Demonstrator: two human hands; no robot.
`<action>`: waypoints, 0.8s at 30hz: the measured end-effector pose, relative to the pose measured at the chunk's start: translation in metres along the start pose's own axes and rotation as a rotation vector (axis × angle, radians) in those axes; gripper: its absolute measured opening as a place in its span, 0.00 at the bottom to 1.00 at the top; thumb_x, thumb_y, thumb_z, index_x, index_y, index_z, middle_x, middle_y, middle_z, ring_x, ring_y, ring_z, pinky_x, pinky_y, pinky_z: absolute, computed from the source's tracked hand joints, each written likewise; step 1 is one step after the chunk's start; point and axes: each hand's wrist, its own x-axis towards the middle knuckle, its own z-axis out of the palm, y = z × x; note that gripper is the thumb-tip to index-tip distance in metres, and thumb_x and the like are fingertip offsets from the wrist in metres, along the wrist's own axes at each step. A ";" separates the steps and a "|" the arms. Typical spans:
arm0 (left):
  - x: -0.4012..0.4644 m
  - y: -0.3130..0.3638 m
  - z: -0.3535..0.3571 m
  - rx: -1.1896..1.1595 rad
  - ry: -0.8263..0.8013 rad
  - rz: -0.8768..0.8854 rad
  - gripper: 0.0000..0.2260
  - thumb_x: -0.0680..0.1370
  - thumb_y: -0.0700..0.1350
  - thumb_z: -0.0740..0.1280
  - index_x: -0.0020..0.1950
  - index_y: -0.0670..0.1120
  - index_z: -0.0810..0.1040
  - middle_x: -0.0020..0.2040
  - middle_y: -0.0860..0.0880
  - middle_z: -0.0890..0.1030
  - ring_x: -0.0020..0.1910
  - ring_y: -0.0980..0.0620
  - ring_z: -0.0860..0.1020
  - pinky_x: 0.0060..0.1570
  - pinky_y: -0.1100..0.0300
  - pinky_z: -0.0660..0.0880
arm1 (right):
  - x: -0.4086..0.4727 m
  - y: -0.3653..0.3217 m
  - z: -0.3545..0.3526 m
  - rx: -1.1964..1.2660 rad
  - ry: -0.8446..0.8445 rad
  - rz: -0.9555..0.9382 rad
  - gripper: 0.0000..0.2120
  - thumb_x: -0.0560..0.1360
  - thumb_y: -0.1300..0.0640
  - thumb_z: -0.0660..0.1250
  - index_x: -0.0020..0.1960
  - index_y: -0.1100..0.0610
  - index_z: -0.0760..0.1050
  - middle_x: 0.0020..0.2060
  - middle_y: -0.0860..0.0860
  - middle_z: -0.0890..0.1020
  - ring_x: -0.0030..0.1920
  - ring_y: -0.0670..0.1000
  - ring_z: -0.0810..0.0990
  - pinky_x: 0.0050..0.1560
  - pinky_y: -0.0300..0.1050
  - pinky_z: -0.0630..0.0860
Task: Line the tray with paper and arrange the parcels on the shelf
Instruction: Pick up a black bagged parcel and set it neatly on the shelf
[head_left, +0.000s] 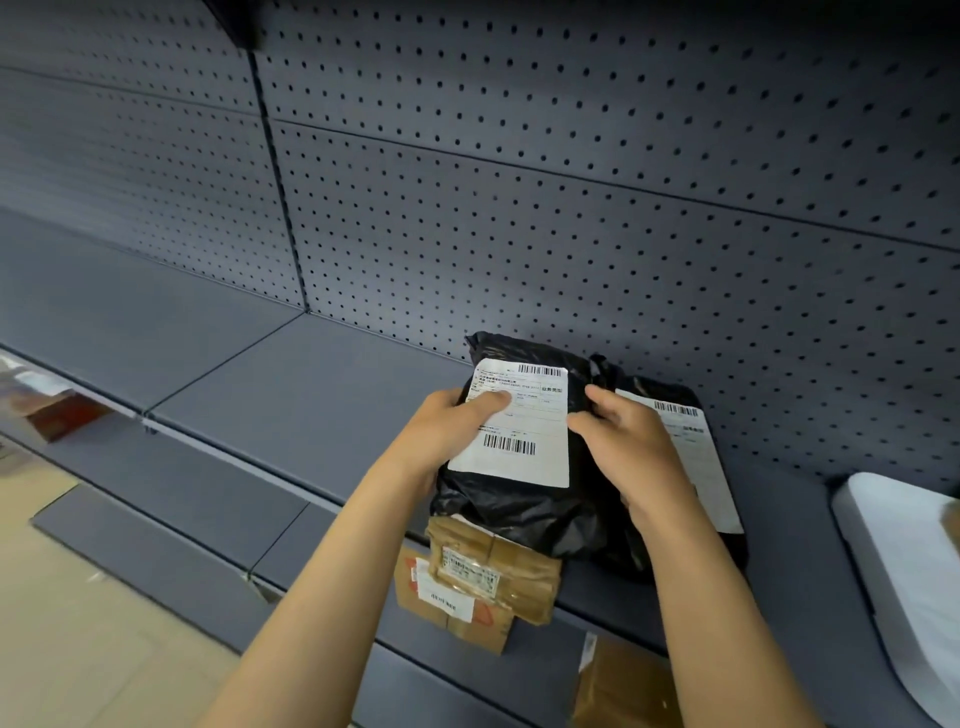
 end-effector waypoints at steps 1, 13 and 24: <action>-0.001 0.003 0.000 0.026 0.009 0.007 0.12 0.79 0.53 0.70 0.53 0.47 0.84 0.45 0.49 0.90 0.42 0.50 0.88 0.41 0.58 0.81 | 0.001 -0.001 0.000 0.035 -0.006 0.005 0.27 0.76 0.55 0.69 0.75 0.52 0.71 0.68 0.48 0.79 0.62 0.45 0.77 0.62 0.41 0.70; -0.021 0.075 -0.037 0.068 0.023 0.172 0.11 0.82 0.52 0.66 0.51 0.47 0.84 0.42 0.51 0.89 0.36 0.54 0.88 0.34 0.62 0.80 | -0.005 -0.057 0.009 0.271 0.027 -0.158 0.28 0.77 0.58 0.71 0.76 0.49 0.70 0.68 0.47 0.78 0.47 0.29 0.75 0.45 0.27 0.72; 0.012 0.080 -0.179 0.063 -0.029 0.197 0.10 0.81 0.48 0.67 0.56 0.44 0.83 0.45 0.47 0.89 0.39 0.50 0.88 0.36 0.59 0.82 | -0.003 -0.130 0.137 0.234 0.082 -0.213 0.28 0.78 0.57 0.69 0.77 0.49 0.68 0.74 0.45 0.72 0.71 0.46 0.72 0.58 0.36 0.69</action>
